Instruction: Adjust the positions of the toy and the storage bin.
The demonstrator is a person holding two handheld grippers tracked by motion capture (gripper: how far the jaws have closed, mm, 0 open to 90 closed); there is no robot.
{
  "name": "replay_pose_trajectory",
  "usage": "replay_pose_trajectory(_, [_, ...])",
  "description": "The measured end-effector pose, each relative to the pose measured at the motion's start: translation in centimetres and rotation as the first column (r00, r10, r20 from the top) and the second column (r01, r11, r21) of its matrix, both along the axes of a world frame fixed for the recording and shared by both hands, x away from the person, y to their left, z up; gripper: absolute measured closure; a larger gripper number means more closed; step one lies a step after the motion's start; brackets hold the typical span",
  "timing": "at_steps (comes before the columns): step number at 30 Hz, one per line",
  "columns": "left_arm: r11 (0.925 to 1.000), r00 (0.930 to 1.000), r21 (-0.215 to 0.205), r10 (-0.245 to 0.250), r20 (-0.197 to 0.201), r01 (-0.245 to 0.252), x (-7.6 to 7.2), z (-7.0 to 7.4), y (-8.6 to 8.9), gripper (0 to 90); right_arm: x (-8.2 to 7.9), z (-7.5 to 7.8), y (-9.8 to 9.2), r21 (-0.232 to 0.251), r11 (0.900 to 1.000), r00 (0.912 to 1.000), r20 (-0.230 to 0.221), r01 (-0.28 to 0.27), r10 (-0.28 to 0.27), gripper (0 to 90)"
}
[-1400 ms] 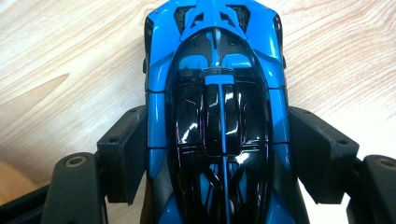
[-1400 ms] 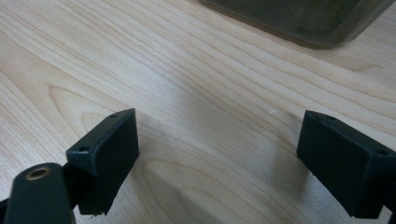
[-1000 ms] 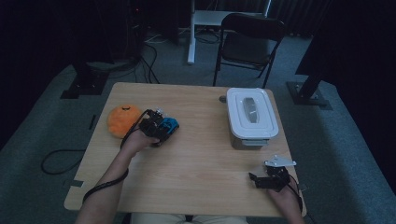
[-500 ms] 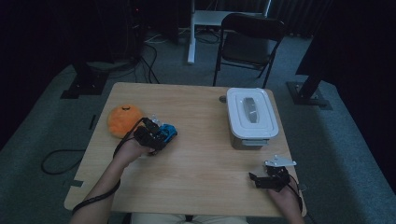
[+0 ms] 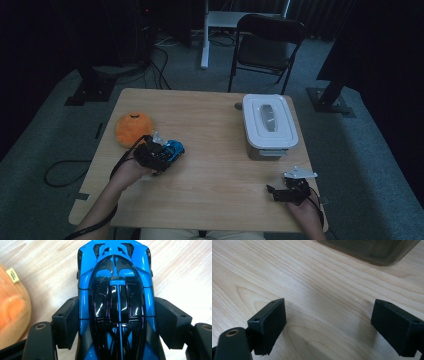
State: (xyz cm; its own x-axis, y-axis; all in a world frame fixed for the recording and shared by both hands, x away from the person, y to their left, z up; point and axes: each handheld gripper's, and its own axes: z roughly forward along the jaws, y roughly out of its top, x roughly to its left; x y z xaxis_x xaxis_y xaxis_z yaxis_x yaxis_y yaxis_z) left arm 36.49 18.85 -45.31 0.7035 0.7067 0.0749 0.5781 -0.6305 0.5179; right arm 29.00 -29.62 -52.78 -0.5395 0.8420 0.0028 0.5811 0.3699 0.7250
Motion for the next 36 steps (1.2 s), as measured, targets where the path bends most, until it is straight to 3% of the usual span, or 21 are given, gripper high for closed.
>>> replay_pose_trajectory(10, [0.9992,0.9992,-0.003,-0.04,0.001,0.04,-2.9,-0.3,1.3,28.1,0.0,0.0,0.0,0.0,1.0,1.0,0.0,0.001,-0.001,12.2])
replay_pose_trajectory(13, [0.9985,0.9987,-0.021,-0.05,0.0,0.05,-3.5,-0.6,1.9,28.1,0.0,0.0,0.0,0.001,1.0,1.0,-0.001,0.002,-0.002,12.2])
replay_pose_trajectory(16, [0.9948,0.9954,-0.036,-0.095,0.014,0.095,-4.1,-1.1,2.3,28.1,0.0,0.0,0.0,0.001,1.0,1.0,-0.001,0.002,-0.002,12.2])
replay_pose_trajectory(23, [0.9902,0.9903,-0.007,-0.139,-0.003,0.139,-5.4,-1.5,2.8,28.1,0.0,0.0,0.0,0.001,1.0,1.0,-0.001,0.003,-0.003,12.2])
replay_pose_trajectory(28, [0.9812,0.9812,-0.004,-0.193,-0.008,0.193,-6.4,-1.9,3.2,28.1,0.0,0.0,0.0,0.001,1.0,1.0,-0.001,0.003,-0.003,12.2])
replay_pose_trajectory(29, [0.9743,0.9743,-0.001,-0.225,0.001,0.225,-6.7,-2.0,3.3,28.1,0.0,0.0,0.0,0.002,1.0,1.0,-0.001,0.005,-0.005,12.2])
replay_pose_trajectory(31, [0.9678,0.9675,-0.007,-0.252,-0.02,0.252,-7.0,-2.2,3.3,28.1,0.0,0.0,0.0,0.002,1.0,1.0,-0.001,0.005,-0.005,12.2])
replay_pose_trajectory(32, [0.9638,0.9638,0.003,-0.266,-0.005,0.266,-7.3,-2.4,3.2,28.1,0.0,0.0,0.0,0.002,1.0,1.0,-0.001,0.005,-0.005,12.2])
replay_pose_trajectory(34, [0.9582,0.9577,-0.004,-0.286,-0.032,0.286,-7.5,-2.6,3.1,28.1,0.0,0.0,0.0,0.002,1.0,1.0,-0.001,0.006,-0.006,12.2])
replay_pose_trajectory(35, [0.9571,0.9569,0.008,-0.289,-0.027,0.29,-7.6,-2.8,3.0,28.1,0.0,0.0,0.0,0.002,1.0,1.0,-0.001,0.005,-0.005,12.2])
replay_pose_trajectory(36, [0.9577,0.9567,0.004,-0.287,-0.047,0.288,-7.6,-2.9,2.9,28.1,0.0,0.0,0.0,0.002,1.0,1.0,-0.001,0.005,-0.005,12.2])
